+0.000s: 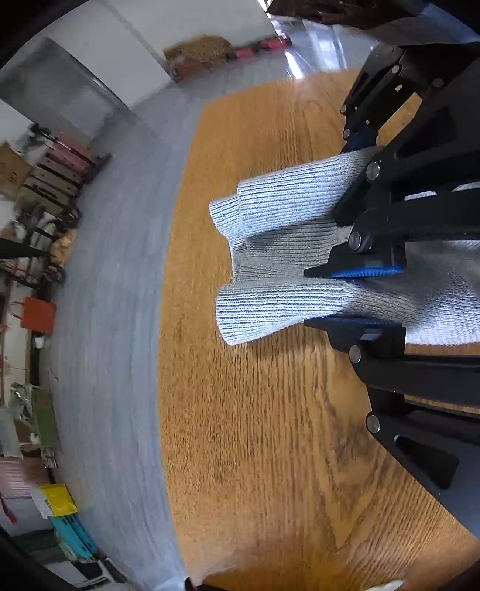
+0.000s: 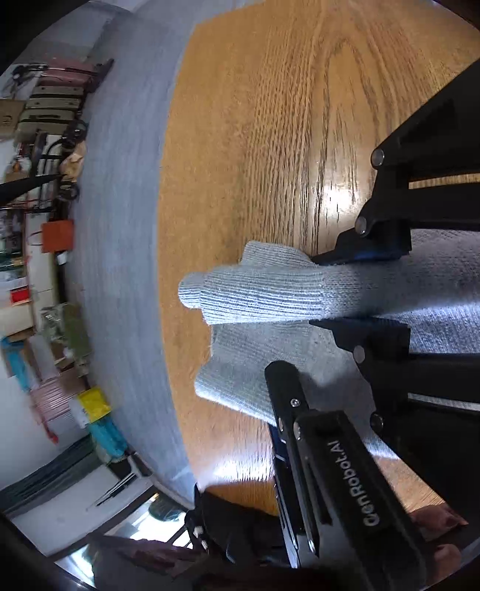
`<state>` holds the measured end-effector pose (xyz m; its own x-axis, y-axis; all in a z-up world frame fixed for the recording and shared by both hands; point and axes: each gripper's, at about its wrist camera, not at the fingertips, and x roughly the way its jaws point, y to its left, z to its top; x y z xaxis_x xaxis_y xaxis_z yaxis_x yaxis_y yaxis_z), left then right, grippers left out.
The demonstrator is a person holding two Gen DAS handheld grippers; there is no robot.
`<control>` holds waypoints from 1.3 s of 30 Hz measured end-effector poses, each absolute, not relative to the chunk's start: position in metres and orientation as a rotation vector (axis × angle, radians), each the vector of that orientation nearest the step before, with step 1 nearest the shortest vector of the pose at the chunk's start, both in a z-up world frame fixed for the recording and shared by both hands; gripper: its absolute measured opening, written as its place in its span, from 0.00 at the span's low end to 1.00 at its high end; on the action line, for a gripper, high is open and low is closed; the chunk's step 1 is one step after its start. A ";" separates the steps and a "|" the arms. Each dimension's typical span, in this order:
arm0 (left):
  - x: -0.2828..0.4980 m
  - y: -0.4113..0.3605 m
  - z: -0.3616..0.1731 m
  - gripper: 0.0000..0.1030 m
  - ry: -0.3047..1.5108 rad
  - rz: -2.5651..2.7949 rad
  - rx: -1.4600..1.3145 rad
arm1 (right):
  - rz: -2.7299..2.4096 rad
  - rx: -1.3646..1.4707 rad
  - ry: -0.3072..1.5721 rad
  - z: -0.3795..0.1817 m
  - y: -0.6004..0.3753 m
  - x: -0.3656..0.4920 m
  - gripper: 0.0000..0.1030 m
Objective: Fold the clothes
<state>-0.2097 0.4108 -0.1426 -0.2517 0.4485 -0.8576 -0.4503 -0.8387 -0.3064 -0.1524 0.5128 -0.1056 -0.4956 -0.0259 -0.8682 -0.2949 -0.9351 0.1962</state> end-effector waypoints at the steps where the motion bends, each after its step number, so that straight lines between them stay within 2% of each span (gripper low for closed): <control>1: -0.206 0.405 -0.138 0.16 -0.015 2.120 -1.416 | 2.573 -1.450 0.504 -0.100 0.510 -0.147 0.24; 4: -0.189 0.391 -0.116 0.15 -0.044 2.119 -1.308 | 2.664 -1.345 0.566 -0.084 0.504 -0.133 0.24; 9: -0.153 0.371 -0.082 0.15 -0.045 2.095 -1.212 | 2.754 -1.254 0.487 -0.054 0.491 -0.101 0.24; 19: -0.051 0.306 -0.045 0.15 -0.033 1.982 -1.167 | 2.851 -1.272 0.369 -0.023 0.439 -0.004 0.24; 25: 0.005 0.295 -0.074 0.15 0.072 1.989 -1.152 | 2.899 -1.281 0.215 -0.030 0.404 0.057 0.25; 30: 0.032 0.292 -0.111 0.14 0.073 1.931 -1.284 | 2.818 -1.426 0.212 -0.067 0.394 0.077 0.25; 33: 0.052 0.292 -0.118 0.15 0.131 1.915 -1.319 | 2.789 -1.484 0.166 -0.080 0.388 0.092 0.27; 36: 0.061 0.293 -0.121 0.21 0.193 1.915 -1.352 | 2.739 -1.553 0.127 -0.087 0.383 0.111 0.46; 39: 0.067 0.284 -0.125 0.41 0.143 1.860 -1.446 | 2.723 -1.605 0.139 -0.090 0.385 0.131 0.47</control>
<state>0.0670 0.2836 -0.1246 -0.0680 0.4918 -0.8681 -0.6188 -0.7033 -0.3500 0.1312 0.3855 -0.0899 -0.4851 -0.0633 -0.8722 -0.0256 -0.9959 0.0865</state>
